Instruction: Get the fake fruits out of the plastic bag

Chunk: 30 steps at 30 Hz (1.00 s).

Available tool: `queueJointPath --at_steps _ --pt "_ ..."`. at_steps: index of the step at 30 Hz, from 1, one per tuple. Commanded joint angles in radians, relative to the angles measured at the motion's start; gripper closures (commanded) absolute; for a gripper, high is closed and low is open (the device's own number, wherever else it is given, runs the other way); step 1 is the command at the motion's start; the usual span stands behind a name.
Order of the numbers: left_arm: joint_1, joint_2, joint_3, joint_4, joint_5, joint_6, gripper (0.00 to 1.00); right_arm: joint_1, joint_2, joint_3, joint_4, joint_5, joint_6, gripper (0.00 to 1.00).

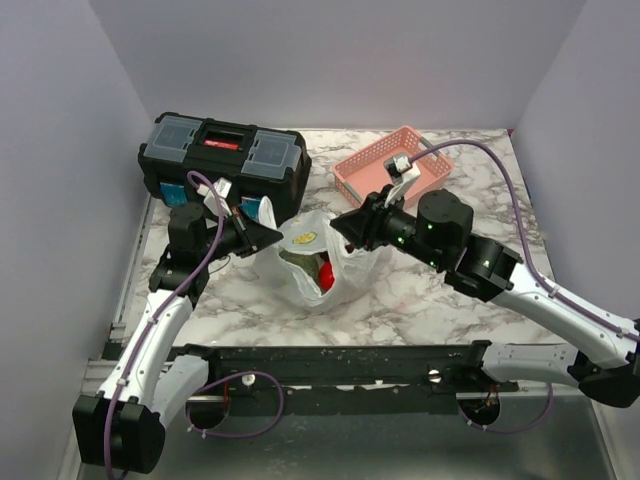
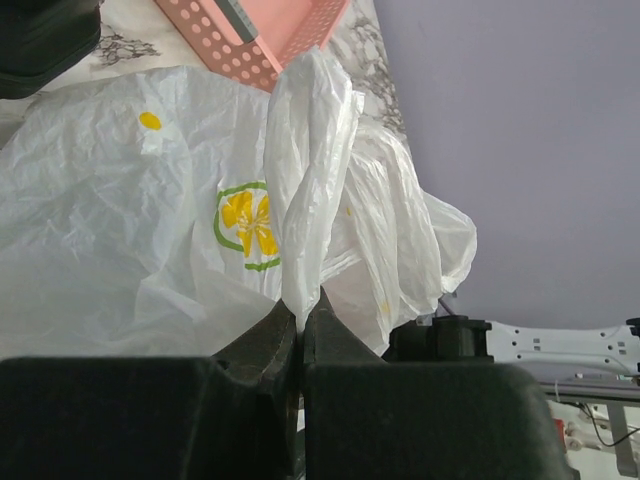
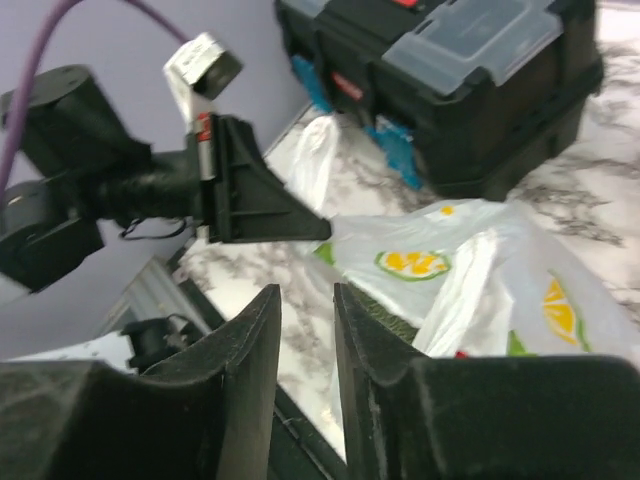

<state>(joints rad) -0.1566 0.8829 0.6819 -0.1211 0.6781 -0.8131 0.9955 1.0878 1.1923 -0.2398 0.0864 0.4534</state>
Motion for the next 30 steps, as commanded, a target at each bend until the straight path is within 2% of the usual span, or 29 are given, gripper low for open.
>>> queueJointPath --at_steps 1,4,8,17,23,30 --pt "0.0 -0.03 0.006 -0.007 0.027 -0.014 1.0 0.001 0.059 0.067 -0.13 0.185 -0.003 0.62" --pt "0.0 -0.031 0.008 -0.002 0.054 -0.029 1.0 0.001 0.065 0.045 -0.101 0.19 0.02 0.45" --pt "-0.003 -0.034 -0.005 0.002 0.072 -0.029 1.0 0.001 0.105 0.037 -0.101 0.19 0.027 0.29" --pt "-0.035 0.009 -0.007 0.014 0.108 -0.015 1.0 0.001 0.28 0.154 -0.215 0.187 0.054 0.23" --pt "-0.041 0.014 -0.013 -0.002 0.098 0.009 1.0 0.011 0.42 0.264 -0.341 0.293 0.029 0.24" --pt "-0.041 0.022 -0.012 -0.018 0.081 0.041 1.0 0.02 0.461 0.271 -0.371 0.43 -0.012 0.24"
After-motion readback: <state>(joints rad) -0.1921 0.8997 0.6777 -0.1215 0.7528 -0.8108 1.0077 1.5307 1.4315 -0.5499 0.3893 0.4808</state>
